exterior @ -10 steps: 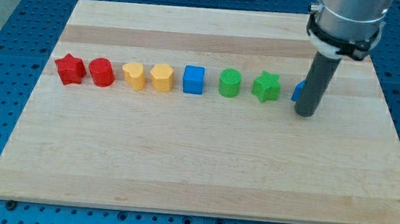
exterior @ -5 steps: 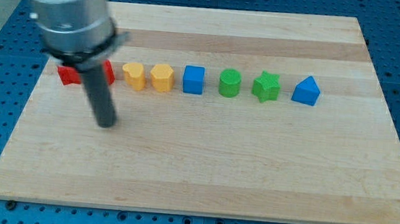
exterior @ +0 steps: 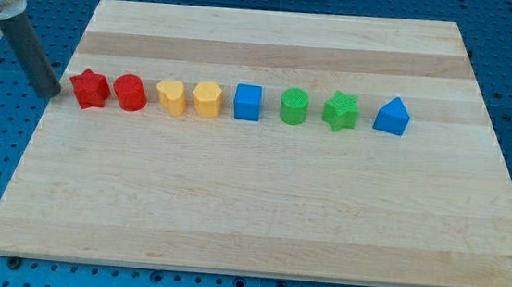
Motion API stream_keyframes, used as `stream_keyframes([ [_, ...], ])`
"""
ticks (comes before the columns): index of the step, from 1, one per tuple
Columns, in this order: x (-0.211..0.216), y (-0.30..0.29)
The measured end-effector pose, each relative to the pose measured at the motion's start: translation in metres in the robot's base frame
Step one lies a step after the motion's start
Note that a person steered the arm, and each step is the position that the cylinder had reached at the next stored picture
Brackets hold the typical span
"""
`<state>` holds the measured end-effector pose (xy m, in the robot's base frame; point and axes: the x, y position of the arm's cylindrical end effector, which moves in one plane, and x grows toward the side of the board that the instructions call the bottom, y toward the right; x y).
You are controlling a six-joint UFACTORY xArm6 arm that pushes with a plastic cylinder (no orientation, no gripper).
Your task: Slide the red circle and red star to the center of the yellow hexagon and yellow heart
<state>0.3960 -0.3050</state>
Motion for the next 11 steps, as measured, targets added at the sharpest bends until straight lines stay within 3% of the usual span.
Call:
stream_keyframes([
  [9,-0.004,0.074],
  [11,0.011,0.095],
])
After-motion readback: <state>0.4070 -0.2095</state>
